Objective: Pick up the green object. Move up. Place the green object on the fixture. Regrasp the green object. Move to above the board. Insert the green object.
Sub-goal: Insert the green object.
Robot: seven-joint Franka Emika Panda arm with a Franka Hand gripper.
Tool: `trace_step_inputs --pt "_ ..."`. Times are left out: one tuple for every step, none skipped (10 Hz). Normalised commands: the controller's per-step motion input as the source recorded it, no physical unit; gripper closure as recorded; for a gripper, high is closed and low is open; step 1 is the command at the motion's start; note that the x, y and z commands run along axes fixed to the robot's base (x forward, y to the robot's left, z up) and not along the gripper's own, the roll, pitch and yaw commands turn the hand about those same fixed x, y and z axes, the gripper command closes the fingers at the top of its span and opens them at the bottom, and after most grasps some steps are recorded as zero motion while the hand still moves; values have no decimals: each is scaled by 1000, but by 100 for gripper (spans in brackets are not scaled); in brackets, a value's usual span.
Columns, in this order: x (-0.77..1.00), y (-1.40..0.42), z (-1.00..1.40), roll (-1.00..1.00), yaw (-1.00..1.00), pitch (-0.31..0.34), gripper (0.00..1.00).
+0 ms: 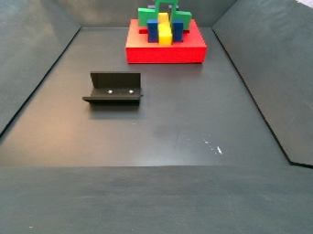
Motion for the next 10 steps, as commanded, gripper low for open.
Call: trace_step_inputs --pt "26 -26 -323 0 -17 100 100" --pt "63 -17 -254 0 -14 114 100" --pt "120 -6 -149 -24 -26 153 100" --pt "151 0 -43 -113 -23 203 100" --pt "129 0 0 -197 -63 220 100" --pt "100 0 0 -223 -91 226 100" --pt "80 0 20 -251 -89 220 100" --pt "89 0 0 -123 -63 150 100" --pt "0 0 0 -160 -103 149 100" --pt "0 -117 0 -147 -97 140 100"
